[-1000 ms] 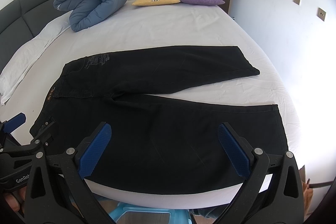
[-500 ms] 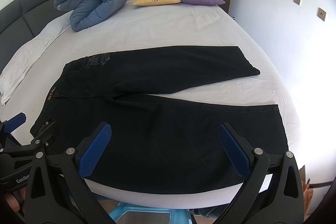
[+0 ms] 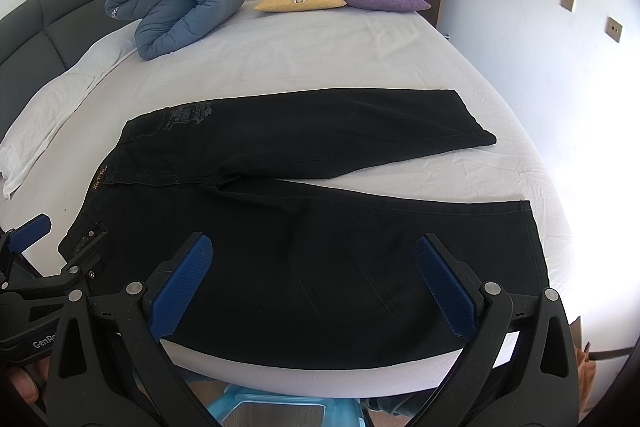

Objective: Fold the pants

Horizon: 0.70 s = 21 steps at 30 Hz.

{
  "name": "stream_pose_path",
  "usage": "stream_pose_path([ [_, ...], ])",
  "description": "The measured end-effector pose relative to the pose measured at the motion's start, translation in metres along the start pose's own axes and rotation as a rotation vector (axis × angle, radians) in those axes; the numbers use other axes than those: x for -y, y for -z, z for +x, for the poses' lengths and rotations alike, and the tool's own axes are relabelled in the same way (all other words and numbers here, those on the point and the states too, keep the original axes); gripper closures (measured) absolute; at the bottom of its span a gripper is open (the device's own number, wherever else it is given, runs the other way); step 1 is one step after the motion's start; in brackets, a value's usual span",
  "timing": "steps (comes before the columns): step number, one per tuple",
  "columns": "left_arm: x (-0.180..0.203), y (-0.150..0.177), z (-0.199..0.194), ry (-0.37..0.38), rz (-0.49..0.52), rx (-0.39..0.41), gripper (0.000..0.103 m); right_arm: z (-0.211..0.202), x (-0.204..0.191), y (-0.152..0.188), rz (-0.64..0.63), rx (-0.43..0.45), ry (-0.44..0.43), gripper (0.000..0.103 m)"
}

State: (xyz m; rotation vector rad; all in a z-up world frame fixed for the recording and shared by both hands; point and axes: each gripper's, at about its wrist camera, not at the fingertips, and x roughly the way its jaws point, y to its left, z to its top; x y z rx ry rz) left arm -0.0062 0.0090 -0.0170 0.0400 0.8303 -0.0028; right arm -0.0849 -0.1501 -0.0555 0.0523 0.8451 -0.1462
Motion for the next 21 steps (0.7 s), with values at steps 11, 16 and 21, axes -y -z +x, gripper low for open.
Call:
stream_pose_path([
  [11,-0.0017,0.0004,0.0001,-0.002,0.002,-0.003,0.000,-0.0032,-0.0056,-0.0014,-0.002,-0.002,-0.001,0.000],
  [16,-0.0027,0.0010,-0.0003,-0.003,0.003,-0.004,0.000,-0.0027,-0.0054,-0.0013,-0.001,-0.003,-0.001,0.000],
  [21,-0.0038,0.0023,0.0020,-0.015,0.011,-0.003,0.000,-0.0032,-0.0098,0.0002,-0.002,-0.009,-0.010,0.000],
])
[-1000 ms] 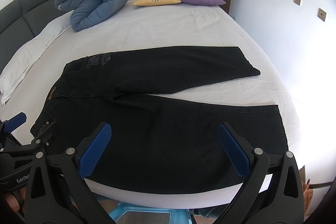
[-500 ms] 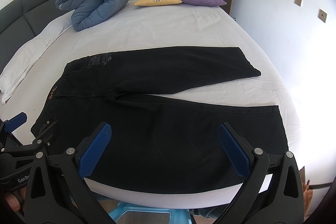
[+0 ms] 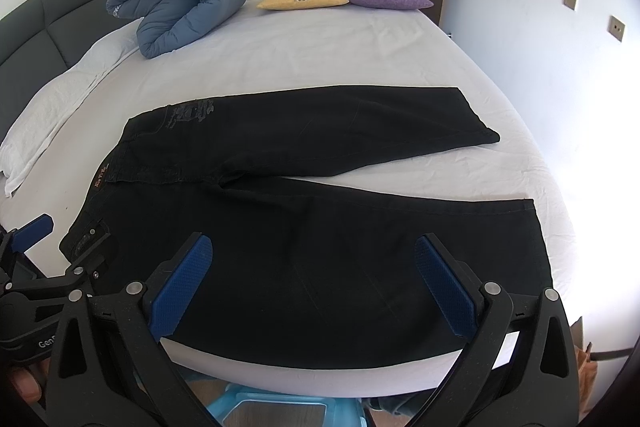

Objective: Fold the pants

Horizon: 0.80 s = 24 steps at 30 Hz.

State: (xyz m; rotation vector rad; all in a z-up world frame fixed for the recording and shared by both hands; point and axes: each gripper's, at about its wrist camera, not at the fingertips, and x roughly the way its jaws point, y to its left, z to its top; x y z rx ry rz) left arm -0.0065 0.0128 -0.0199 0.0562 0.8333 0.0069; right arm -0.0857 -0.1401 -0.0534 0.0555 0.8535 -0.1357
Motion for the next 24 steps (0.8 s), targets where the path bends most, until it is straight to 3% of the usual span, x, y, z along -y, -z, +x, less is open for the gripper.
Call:
stream_pose_path([
  [4,-0.002,-0.004,0.008,0.002,0.010,-0.007,0.000,0.007,0.002,-0.005,-0.030,-0.004,-0.032,0.000],
  [7,-0.012,-0.013,0.017,0.082,0.013,0.000,0.000,0.013,0.008,-0.019,-0.046,0.011,-0.098,0.000],
  [10,-0.035,-0.030,0.034,0.146,-0.061,-0.015,0.000,0.018,0.019,-0.046,-0.041,0.076,-0.185,0.000],
  [14,-0.053,-0.055,0.050,0.046,-0.007,0.041,0.000,0.030,0.032,-0.086,-0.054,0.190,-0.273,0.000],
  [18,-0.081,-0.081,0.068,-0.023,-0.050,0.119,0.000,0.066,0.038,-0.135,-0.028,0.190,-0.390,0.000],
  [21,-0.096,-0.102,0.099,-0.107,-0.036,0.041,0.000,0.102,0.034,-0.169,-0.057,0.147,-0.419,0.000],
  [24,-0.118,-0.130,0.138,-0.113,-0.041,-0.043,0.000,0.150,0.023,-0.205,-0.142,0.049,-0.422,0.000],
])
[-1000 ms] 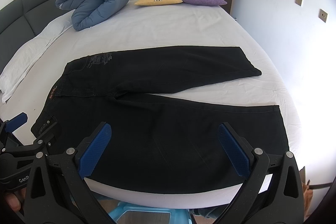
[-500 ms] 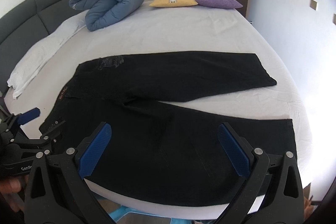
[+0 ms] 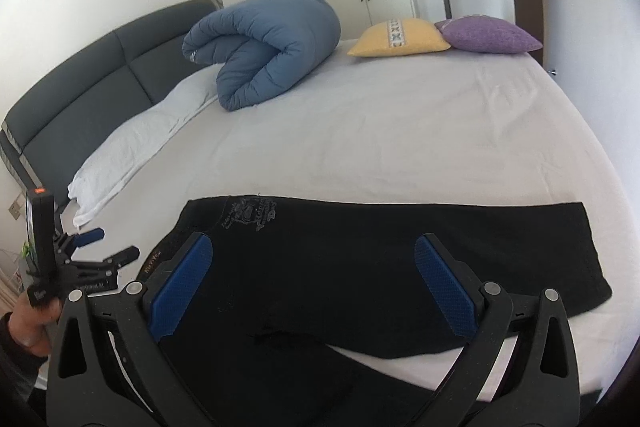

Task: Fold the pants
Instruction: 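Grasp the jeans waistband with the left gripper while the right gripper grasps the waistband corner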

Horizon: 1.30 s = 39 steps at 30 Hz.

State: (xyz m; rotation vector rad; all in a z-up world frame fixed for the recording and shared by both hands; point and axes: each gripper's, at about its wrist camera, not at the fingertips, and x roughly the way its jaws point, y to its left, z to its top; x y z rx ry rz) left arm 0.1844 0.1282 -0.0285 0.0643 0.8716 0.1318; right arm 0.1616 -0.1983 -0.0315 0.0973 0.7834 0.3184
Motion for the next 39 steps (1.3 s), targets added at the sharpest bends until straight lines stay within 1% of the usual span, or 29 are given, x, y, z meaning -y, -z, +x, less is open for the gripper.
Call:
stream_pose_path([
  [1,-0.003,-0.012,0.016,0.012,0.038,-0.007,0.000,0.019,0.005,-0.010,-0.028,-0.042,0.001,0.000],
  [2,-0.005,-0.023,0.028,0.011,0.071,-0.004,0.000,0.035,0.007,-0.017,-0.054,-0.067,0.006,0.000],
  [3,-0.006,-0.038,0.045,0.012,0.130,-0.002,0.000,0.053,0.010,-0.024,-0.093,-0.091,0.022,0.000],
  [4,-0.005,-0.049,0.057,0.028,0.183,-0.003,0.000,0.070,0.012,-0.029,-0.143,-0.110,0.030,0.000],
  [5,-0.003,-0.059,0.067,0.039,0.234,0.000,0.000,0.084,0.012,-0.032,-0.183,-0.123,0.019,0.000],
  [6,0.000,-0.072,0.084,0.037,0.299,-0.011,0.002,0.099,0.013,-0.036,-0.233,-0.137,-0.003,0.003],
  [7,0.004,-0.083,0.099,0.056,0.349,-0.034,0.008,0.110,0.012,-0.035,-0.266,-0.151,-0.014,0.013],
  [8,0.005,-0.093,0.116,0.105,0.396,-0.065,0.023,0.122,0.011,-0.033,-0.294,-0.172,-0.027,0.020],
  [9,0.007,-0.097,0.128,0.125,0.422,-0.094,0.034,0.138,0.013,-0.035,-0.315,-0.206,-0.049,0.032],
  [10,0.009,-0.102,0.147,0.146,0.458,-0.149,0.036,0.150,0.015,-0.035,-0.321,-0.230,-0.070,0.042],
  [11,0.010,-0.102,0.161,0.185,0.485,-0.194,0.036,0.160,0.014,-0.036,-0.323,-0.242,-0.081,0.045],
  [12,0.010,-0.104,0.176,0.224,0.518,-0.237,0.036,0.170,0.016,-0.038,-0.324,-0.255,-0.097,0.046],
  [14,0.013,-0.101,0.201,0.262,0.586,-0.304,0.036,0.186,0.016,-0.039,-0.341,-0.268,-0.154,0.046],
  [18,0.015,-0.097,0.228,0.352,0.659,-0.380,0.036,0.212,0.017,-0.044,-0.390,-0.298,-0.239,0.046],
  [20,0.015,-0.098,0.239,0.393,0.659,-0.411,0.036,0.220,0.016,-0.043,-0.407,-0.308,-0.264,0.046],
  [21,0.013,-0.100,0.247,0.430,0.632,-0.436,0.036,0.224,0.015,-0.042,-0.414,-0.316,-0.271,0.046],
  [23,0.009,-0.103,0.260,0.467,0.595,-0.474,0.035,0.218,0.009,-0.035,-0.421,-0.322,-0.280,0.046],
  [25,0.010,-0.103,0.265,0.487,0.594,-0.486,0.035,0.225,0.011,-0.038,-0.432,-0.330,-0.287,0.046],
  [26,0.011,-0.101,0.267,0.488,0.599,-0.493,0.035,0.219,0.013,-0.036,-0.435,-0.333,-0.293,0.046],
  [28,0.015,-0.096,0.268,0.481,0.618,-0.504,0.037,0.221,0.014,-0.036,-0.448,-0.339,-0.291,0.046],
  [29,0.016,-0.094,0.268,0.490,0.615,-0.512,0.045,0.221,0.015,-0.035,-0.452,-0.345,-0.290,0.046],
  [30,0.018,-0.094,0.268,0.498,0.607,-0.518,0.054,0.222,0.015,-0.036,-0.454,-0.351,-0.288,0.052],
  [31,0.019,-0.093,0.266,0.501,0.600,-0.519,0.057,0.223,0.014,-0.038,-0.456,-0.356,-0.283,0.056],
  [32,0.021,-0.090,0.264,0.503,0.595,-0.515,0.067,0.225,0.014,-0.040,-0.461,-0.361,-0.281,0.057],
  [33,0.023,-0.087,0.260,0.506,0.598,-0.510,0.077,0.227,0.014,-0.039,-0.469,-0.363,-0.282,0.061],
  [34,0.028,-0.078,0.252,0.496,0.610,-0.492,0.079,0.229,0.013,-0.041,-0.476,-0.365,-0.281,0.066],
  [35,0.025,-0.077,0.247,0.480,0.621,-0.474,0.085,0.231,0.011,-0.043,-0.484,-0.369,-0.278,0.068],
  [36,0.030,-0.070,0.236,0.465,0.632,-0.443,0.088,0.234,0.009,-0.045,-0.497,-0.374,-0.272,0.069],
  [39,0.029,-0.059,0.203,0.434,0.667,-0.345,0.090,0.239,0.001,-0.052,-0.531,-0.381,-0.268,0.069],
])
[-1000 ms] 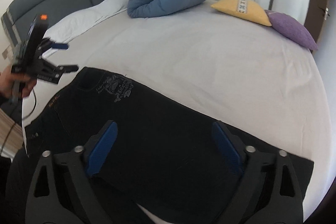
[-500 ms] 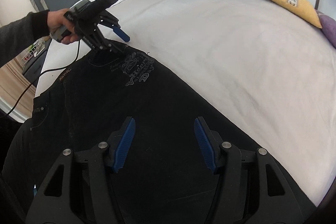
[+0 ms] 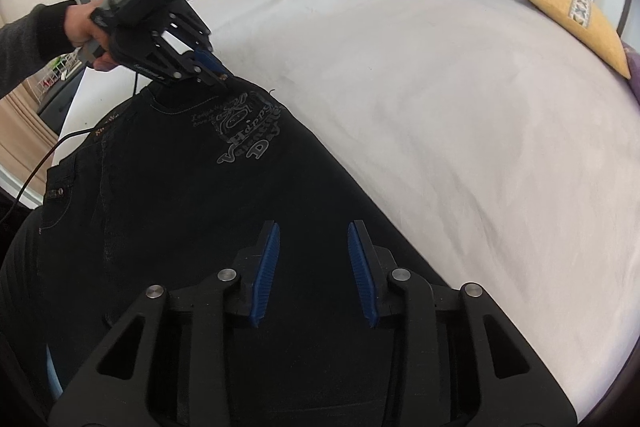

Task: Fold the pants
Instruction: 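Grasp the jeans waistband with the left gripper while the right gripper grasps the waistband corner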

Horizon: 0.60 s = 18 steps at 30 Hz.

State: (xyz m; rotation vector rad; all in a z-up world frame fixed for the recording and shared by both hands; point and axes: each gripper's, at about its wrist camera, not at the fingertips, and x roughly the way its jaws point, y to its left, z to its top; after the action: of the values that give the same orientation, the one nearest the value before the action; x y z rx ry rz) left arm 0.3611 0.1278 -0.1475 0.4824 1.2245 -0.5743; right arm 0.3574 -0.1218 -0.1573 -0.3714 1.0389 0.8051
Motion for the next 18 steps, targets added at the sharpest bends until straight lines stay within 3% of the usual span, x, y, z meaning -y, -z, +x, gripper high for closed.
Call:
stream_pose_path([
  [5,0.029,0.026,-0.042,-0.046,0.034,0.115,0.090,0.006,-0.004,-0.022,-0.049,-0.011,-0.006,0.069],
  [7,0.050,0.033,-0.041,-0.062,0.053,0.139,0.090,0.009,-0.007,-0.032,-0.073,-0.015,-0.004,0.069],
  [11,0.035,0.028,-0.058,-0.095,0.086,0.176,0.090,0.019,-0.017,-0.052,-0.117,-0.050,-0.039,0.069],
  [18,0.022,0.032,-0.065,-0.075,0.083,0.180,0.090,0.036,-0.027,-0.070,-0.181,-0.140,-0.079,0.071],
])
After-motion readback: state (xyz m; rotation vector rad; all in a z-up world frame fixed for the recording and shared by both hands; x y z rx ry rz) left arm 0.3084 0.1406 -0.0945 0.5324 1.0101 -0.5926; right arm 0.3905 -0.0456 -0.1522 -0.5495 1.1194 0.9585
